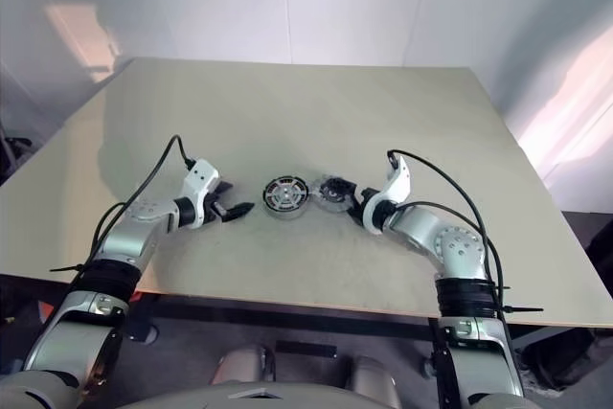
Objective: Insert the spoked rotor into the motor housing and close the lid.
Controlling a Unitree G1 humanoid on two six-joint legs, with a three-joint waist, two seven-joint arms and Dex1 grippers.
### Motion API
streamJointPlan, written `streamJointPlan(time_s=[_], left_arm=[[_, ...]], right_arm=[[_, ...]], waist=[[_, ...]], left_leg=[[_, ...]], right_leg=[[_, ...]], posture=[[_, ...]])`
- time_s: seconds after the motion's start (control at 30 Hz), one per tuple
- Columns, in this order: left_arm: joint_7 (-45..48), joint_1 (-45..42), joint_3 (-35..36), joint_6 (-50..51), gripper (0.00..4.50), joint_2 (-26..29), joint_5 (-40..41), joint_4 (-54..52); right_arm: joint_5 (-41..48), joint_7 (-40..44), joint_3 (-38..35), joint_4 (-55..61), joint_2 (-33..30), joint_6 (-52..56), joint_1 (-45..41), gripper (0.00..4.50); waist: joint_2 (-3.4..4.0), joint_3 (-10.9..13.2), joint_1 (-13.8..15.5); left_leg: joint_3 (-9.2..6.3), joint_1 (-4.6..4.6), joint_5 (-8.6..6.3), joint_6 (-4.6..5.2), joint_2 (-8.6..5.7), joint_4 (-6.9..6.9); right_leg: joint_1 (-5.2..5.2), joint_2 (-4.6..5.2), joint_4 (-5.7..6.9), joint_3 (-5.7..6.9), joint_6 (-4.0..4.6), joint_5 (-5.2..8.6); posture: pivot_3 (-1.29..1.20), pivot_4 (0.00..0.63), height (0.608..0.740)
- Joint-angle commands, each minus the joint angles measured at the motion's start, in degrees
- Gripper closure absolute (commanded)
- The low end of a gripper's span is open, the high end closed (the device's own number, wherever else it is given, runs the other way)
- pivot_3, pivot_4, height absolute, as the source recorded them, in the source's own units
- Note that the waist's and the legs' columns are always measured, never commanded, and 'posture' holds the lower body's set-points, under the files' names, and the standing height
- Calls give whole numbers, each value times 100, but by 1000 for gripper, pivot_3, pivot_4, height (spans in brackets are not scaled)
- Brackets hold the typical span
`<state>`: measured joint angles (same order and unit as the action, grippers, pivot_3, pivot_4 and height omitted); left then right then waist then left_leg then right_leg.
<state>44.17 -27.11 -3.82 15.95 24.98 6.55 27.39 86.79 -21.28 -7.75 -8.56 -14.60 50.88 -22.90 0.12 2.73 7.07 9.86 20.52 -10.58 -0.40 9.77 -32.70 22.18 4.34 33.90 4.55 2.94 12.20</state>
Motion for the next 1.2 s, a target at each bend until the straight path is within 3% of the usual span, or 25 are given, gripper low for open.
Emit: streamJointPlan(time_s=[0.03, 0.2, 0.5, 1.0, 1.2], left_arm=[[-24, -121, 58, -66, 0, 12, -4, -60], [-21, -102, 84, -87, 0, 41, -6, -62], [-79, -45, 67, -117, 0, 17, -35, -90], [-228, -205, 275, -291, 0, 131, -29, 232], [-255, -237, 362, -326, 0, 173, 21, 295]], right_arm=[[-414, 354, -77, 360, 156, -120, -225, 37], [-851, 503, -190, 344, 176, -22, -375, 37], [-407, 474, -399, 733, 292, 569, -992, 37], [-621, 395, -36, 617, 735, 1395, -1359, 37], [-2058, 1571, 549, 1037, 199, 907, -1427, 37]], waist=[[0, 0, 8], [2, 1, 16], [12, 8, 2], [13, 8, 1], [13, 9, 1]], left_leg=[[-1, 5, -1, 1, -1, 1], [-3, 27, -4, 6, -2, 1], [-3, 26, -2, 3, -1, -6], [-3, 36, 4, -7, -2, -7], [-3, 49, 4, -8, -2, -7]], right_leg=[[3, 0, 3, 0, 6, -4], [21, 0, 20, 0, 15, -10], [31, 0, 40, -2, 12, -7], [59, 0, 65, -10, 13, -6], [71, 0, 67, -11, 12, -7]], posture=[[0, 0, 740], [0, 0, 740], [0, 0, 740], [0, 0, 740], [0, 0, 740]])
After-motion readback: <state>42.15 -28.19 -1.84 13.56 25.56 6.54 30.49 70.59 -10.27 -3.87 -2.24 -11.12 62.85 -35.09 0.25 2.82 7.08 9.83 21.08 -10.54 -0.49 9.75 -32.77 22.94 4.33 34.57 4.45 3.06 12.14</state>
